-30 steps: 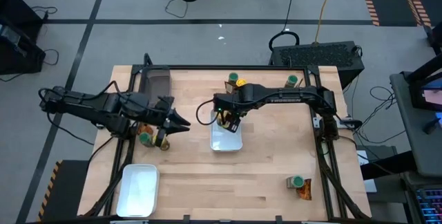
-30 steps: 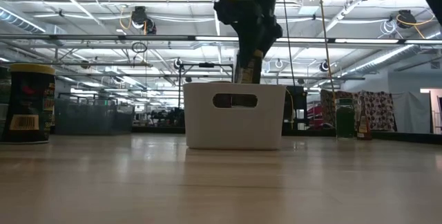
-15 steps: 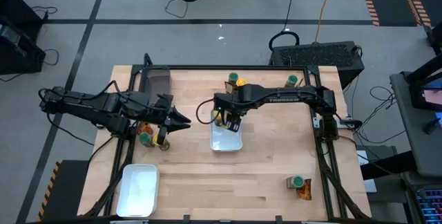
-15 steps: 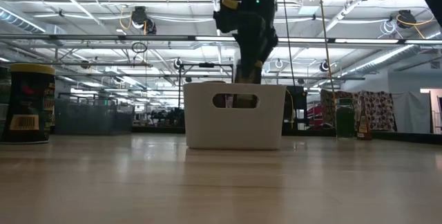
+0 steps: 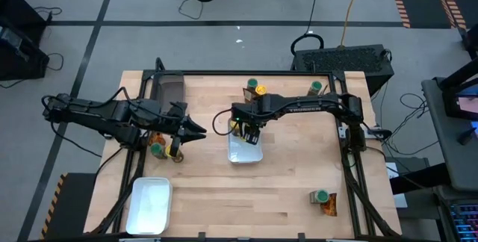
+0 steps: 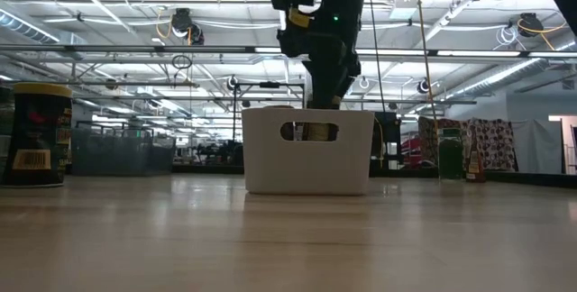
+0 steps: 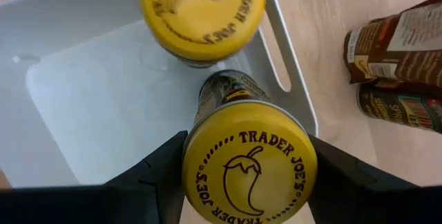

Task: Sort spices by type
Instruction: Put the bottom right yellow spice bottle into the top white bin, then put the left yellow spice bottle into the top white bin

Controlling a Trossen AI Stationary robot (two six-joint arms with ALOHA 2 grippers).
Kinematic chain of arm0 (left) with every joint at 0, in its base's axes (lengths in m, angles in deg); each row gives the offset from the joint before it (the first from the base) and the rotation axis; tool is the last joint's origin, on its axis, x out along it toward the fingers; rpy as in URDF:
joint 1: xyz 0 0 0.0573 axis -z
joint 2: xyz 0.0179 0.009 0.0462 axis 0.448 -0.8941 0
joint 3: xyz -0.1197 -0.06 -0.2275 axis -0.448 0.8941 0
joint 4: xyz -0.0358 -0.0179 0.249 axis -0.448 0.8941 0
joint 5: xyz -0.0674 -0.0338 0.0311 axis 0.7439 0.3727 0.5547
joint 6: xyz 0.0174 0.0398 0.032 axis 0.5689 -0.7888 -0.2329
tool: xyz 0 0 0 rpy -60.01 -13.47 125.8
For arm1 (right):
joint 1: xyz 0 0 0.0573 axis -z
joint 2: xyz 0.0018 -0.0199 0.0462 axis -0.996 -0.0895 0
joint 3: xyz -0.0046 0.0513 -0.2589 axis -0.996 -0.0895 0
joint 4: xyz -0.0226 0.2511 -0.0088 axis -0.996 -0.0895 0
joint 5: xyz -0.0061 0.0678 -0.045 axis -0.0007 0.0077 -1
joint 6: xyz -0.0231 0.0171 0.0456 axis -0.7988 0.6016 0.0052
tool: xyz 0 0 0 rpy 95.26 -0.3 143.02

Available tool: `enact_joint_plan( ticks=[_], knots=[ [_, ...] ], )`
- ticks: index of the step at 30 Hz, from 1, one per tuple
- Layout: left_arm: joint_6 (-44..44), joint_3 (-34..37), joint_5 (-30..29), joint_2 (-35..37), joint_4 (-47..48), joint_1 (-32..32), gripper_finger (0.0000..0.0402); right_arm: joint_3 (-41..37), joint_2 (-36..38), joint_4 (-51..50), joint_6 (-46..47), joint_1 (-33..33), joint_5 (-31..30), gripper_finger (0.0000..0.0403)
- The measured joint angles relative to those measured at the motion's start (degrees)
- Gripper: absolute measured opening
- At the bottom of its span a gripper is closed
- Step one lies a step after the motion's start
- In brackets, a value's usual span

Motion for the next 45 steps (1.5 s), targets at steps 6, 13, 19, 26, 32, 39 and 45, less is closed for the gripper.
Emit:
enact_joint_plan(
  ticks=[6, 13, 19, 26, 32, 39, 45],
  knots=[
    [0.02, 0.0, 0.0, 0.0, 0.0, 0.0, 0.0098, -0.1, 0.0, 1.83, 0.04, 0.0, 0.01, 0.0249],
    [0.06, 0.0, 0.0, 0.0, 0.0, 0.0, 0.0098, -0.1, 0.0, 2.1, 0.19, -0.02, 0.19, 0.0269],
    [0.2, 0.0, 0.0, 0.0, 0.01, 0.0, 0.0098, -0.1, 0.0, 2.04, 0.19, -0.02, 0.23, 0.0271],
    [1.39, 0.0, 1.68, 0.0, 0.32, 0.0, 0.0098, 4.06, 0.74, -2.99, 0.21, -0.09, 4.06, 0.0271],
    [4.25, 0.0, 6.36, 0.0, 3.75, 0.39, 0.0098, 10.62, 0.74, -6.38, -0.36, -1.08, 7.49, 0.0272],
    [7.41, -1.07, 7.87, -0.04, 15.31, 2.73, 0.0098, 19.49, 0.74, -8.77, -4.07, -2.91, 7.6, 0.0272],
    [9.01, -7.53, 7.5, -2.63, 41.22, 5.2, 0.0098, 23.68, 0.76, -9.58, -4.62, -3.41, 7.21, 0.0272]
  ],
)
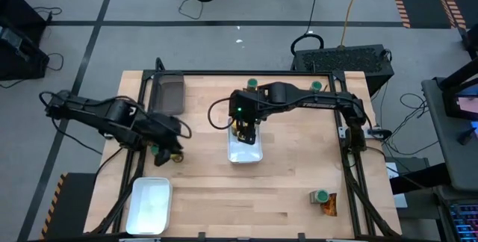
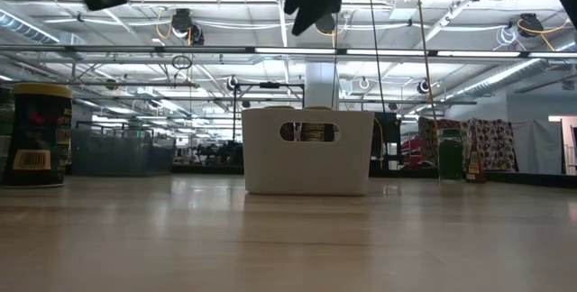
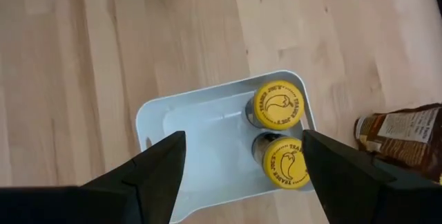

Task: Sort spices by type
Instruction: Put the left yellow spice bottle into the top white bin

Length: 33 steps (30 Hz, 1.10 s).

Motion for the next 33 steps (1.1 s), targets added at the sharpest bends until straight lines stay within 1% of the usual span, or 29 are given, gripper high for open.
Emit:
enact_joint_plan(
  ticks=[2, 4, 7, 10, 13, 17, 20, 25, 31, 33],
  knots=[
    [-0.59, -0.62, 0.48, -1.01, 5.09, 0.83, 0.0098, 0.22, 0.0, 0.0, -0.12, -0.04, -0.02, 0.0272],
    [-3.19, -0.25, 2.44, -2.01, 8.8, 1.66, 0.0098, 0.24, 0.0, -0.2, -0.3, -0.02, -0.09, 0.0272],
    [-6.82, 0.28, 3.52, -3.37, 11.0, 2.6, 0.0098, 0.22, -0.02, -0.28, -1.13, -0.02, -0.31, 0.0272],
    [-10.81, 0.28, 3.35, -4.55, 11.57, 2.82, 0.0099, 0.23, -0.02, -0.36, -1.54, -0.02, -0.31, 0.0272],
    [-14.14, 0.28, 2.23, -5.47, 11.47, 2.79, 0.011, 0.22, -0.04, -0.85, -2.47, -0.04, -0.31, 0.0272],
    [-17.19, 0.28, -0.48, -7.02, 12.08, 2.77, 0.0145, 0.22, -0.04, -1.51, -3.99, -0.04, -0.31, 0.0272],
    [-19.52, 0.28, -0.87, -8.29, 12.29, 2.77, 0.018, 0.22, -0.04, -1.48, -4.8, -0.03, -0.3, 0.0272],
    [-20.56, 0.3, -2.22, -11.07, 13.46, 2.77, 0.0233, 0.22, -0.07, -1.49, -5.89, -0.02, -0.28, 0.0272],
    [-22.6, 0.34, -7.55, -13.87, 14.76, 2.77, 0.0285, 0.22, -0.07, -1.46, -7.04, -0.02, -0.24, 0.0272],
    [-22.71, 0.37, -8.53, -14.4, 14.67, 2.77, 0.0302, 0.22, -0.07, -1.49, -7.16, -0.02, -0.24, 0.0272]
  ],
)
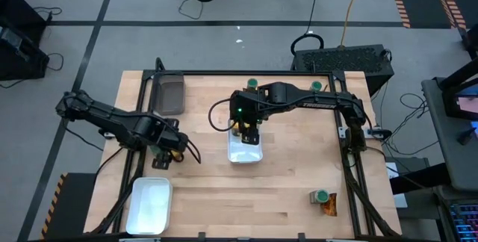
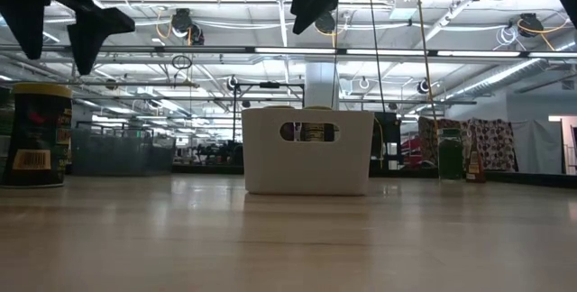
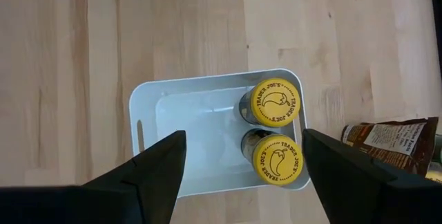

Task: Sort spices by type
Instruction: Put the left yellow spice bottle into the top white bin

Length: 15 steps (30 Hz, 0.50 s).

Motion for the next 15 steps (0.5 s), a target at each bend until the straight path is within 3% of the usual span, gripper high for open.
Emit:
enact_joint_plan(
  ticks=[6, 15],
  knots=[
    [0.81, 1.21, 0.19, -0.11, -0.56, 0.0, 0.0336, -0.02, 0.0, -0.48, 0.0, 0.0, 0.04, 0.0272],
    [5.85, 11.13, 0.81, 0.02, -5.29, 0.0, 0.0338, -0.04, 0.0, -0.61, 0.0, 0.0, 0.07, 0.0272]
  ],
)
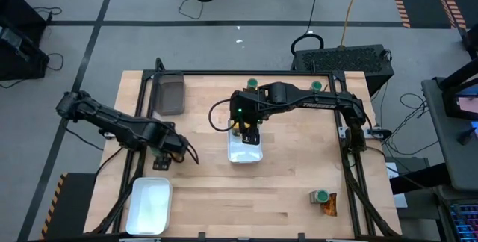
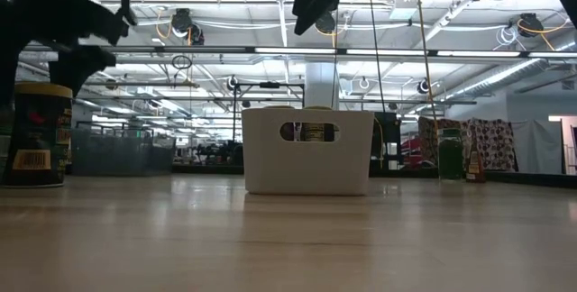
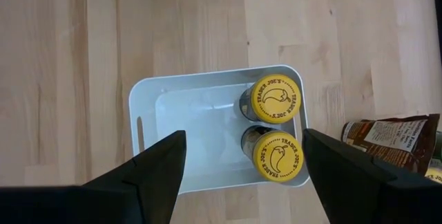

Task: Sort spices by type
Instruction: Put the left yellow spice bottle into the top white bin

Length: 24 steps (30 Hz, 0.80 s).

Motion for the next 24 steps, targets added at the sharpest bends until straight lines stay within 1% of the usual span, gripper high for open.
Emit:
enact_joint_plan(
  ticks=[4, 11, 19, 22, 24],
  knots=[
    [0.22, 0.32, 0.43, 0.35, -3.64, 0.0, 0.0338, 0.0, 0.0, -0.03, 0.0, 0.0, 0.01, 0.0272],
    [-0.06, 1.34, 0.43, 0.27, -3.75, 0.0, 0.0338, 0.0, 0.0, -0.11, 0.0, 0.0, 0.02, 0.0272],
    [0.27, 2.81, 0.43, 0.24, -6.87, 0.0, 0.0338, 0.0, 0.0, -0.1, 0.42, 0.01, 0.02, 0.0272],
    [0.28, 2.81, 0.43, 0.24, -6.98, 0.0, 0.0329, 0.0, 0.0, -0.11, 0.48, 0.02, 0.02, 0.0272],
    [0.29, 2.81, 0.43, 0.24, -6.99, 0.0, 0.0314, 0.0, 0.0, -0.09, 0.96, 0.02, 0.02, 0.0272]
  ],
)
